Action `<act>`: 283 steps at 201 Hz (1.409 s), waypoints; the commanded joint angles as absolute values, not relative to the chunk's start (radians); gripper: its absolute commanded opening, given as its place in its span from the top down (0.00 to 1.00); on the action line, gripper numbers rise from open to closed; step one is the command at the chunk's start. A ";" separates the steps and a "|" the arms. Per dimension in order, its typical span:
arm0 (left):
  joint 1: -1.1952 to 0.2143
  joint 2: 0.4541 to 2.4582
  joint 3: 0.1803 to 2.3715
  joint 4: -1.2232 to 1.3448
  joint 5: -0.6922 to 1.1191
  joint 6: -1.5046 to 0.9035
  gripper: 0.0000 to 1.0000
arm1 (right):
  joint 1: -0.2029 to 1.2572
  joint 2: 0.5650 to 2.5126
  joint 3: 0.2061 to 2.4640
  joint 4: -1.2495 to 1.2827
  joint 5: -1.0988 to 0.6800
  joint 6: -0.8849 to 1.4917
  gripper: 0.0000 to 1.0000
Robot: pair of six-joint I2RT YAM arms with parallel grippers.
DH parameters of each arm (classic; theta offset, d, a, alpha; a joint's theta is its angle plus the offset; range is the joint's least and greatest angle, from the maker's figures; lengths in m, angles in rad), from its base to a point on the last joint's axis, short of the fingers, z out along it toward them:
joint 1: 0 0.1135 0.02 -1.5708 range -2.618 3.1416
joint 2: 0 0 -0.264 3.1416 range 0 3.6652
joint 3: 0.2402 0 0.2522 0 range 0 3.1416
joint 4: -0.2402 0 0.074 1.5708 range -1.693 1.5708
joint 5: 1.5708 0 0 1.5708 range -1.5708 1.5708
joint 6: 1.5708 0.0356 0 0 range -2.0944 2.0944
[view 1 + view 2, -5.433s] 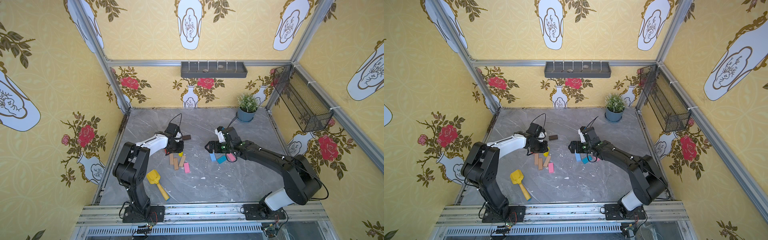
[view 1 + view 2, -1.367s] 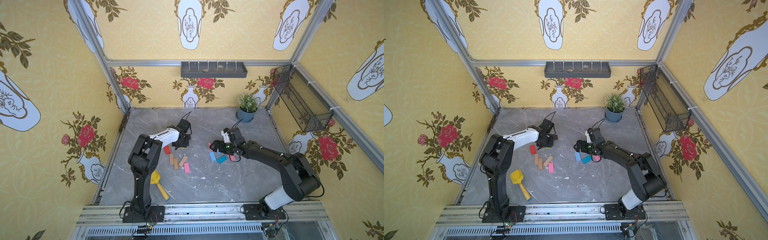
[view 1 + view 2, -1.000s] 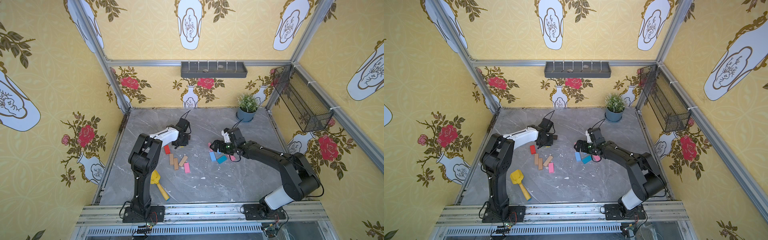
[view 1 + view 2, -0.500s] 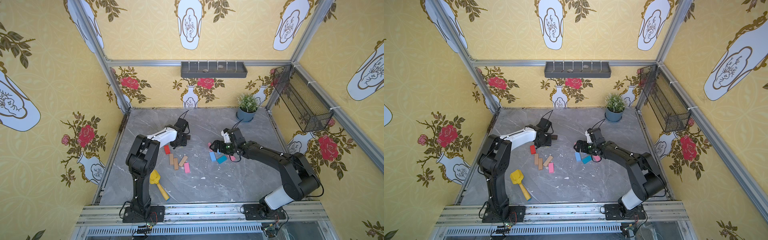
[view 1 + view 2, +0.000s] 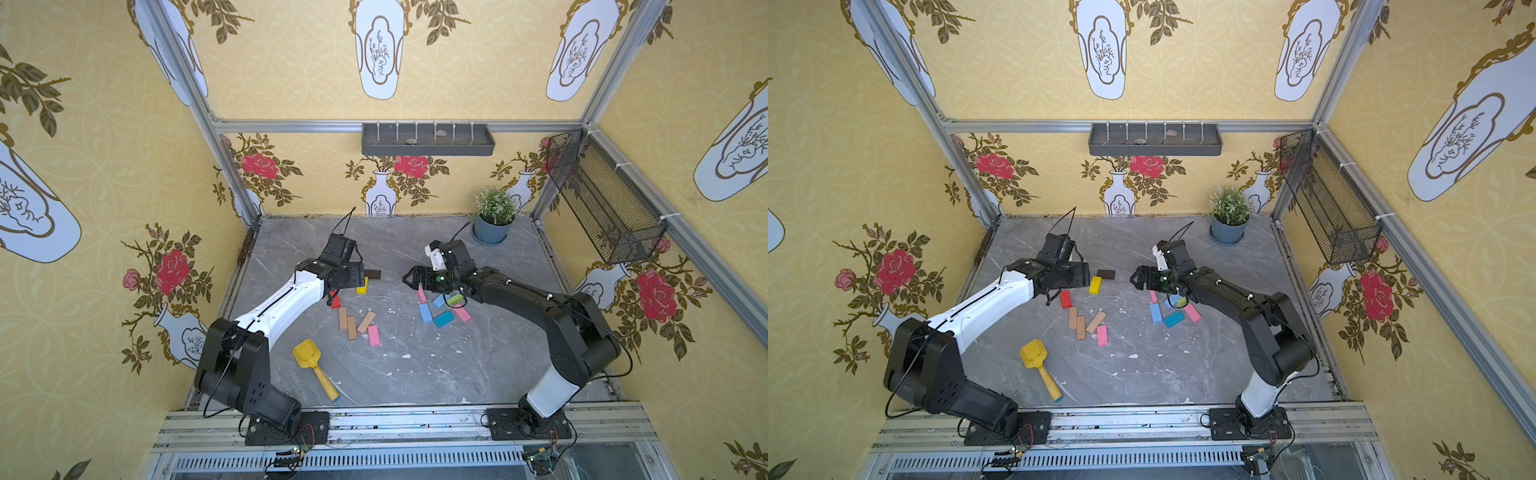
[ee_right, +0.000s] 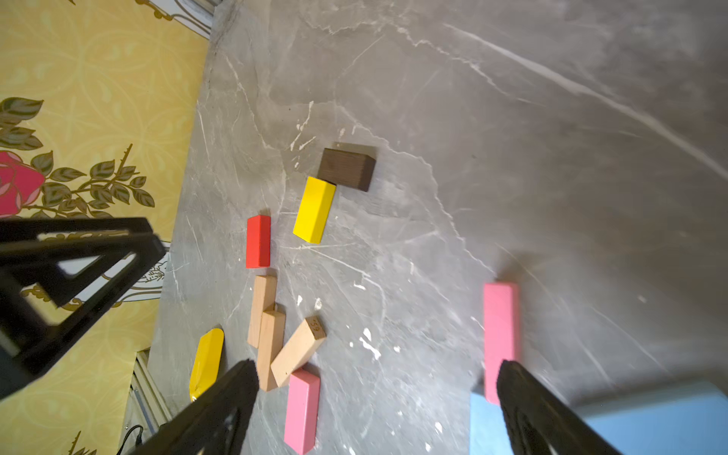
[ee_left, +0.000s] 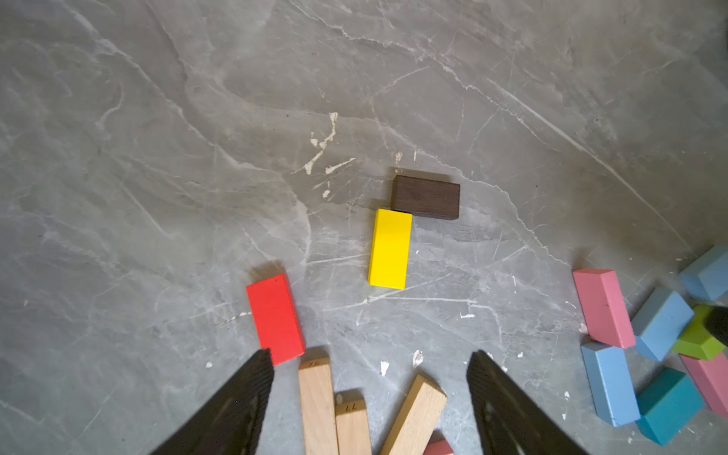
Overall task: Assemble the number 8 with building blocks
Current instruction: Assemble the building block at the center of the board, then adjust the building block at the center of the board.
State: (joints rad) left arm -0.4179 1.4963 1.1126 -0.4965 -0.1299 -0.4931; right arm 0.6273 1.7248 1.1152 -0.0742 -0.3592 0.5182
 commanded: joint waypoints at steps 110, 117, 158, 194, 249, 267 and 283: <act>-0.296 1.258 0.791 -0.373 -0.153 -0.603 0.00 | 0.711 2.214 1.530 0.028 -0.504 0.615 0.03; -0.297 1.261 0.790 -0.373 -0.150 -0.603 0.00 | 0.711 2.226 1.537 0.032 -0.509 0.623 0.02; -0.296 1.272 0.792 -0.366 -0.145 -0.602 0.00 | 0.710 2.275 1.557 0.060 -0.526 0.657 0.03; -0.296 1.274 0.787 -0.362 -0.150 -0.603 0.00 | 0.707 2.304 1.563 0.085 -0.541 0.688 0.02; -0.296 1.282 0.786 -0.364 -0.152 -0.601 0.00 | 0.693 2.312 1.554 0.104 -0.542 0.710 0.02; -0.296 1.287 0.784 -0.364 -0.151 -0.601 0.01 | 0.687 2.306 1.543 0.108 -0.535 0.712 0.02; -0.296 1.300 0.785 -0.367 -0.142 -0.598 0.02 | 0.682 2.291 1.531 0.110 -0.532 0.711 0.02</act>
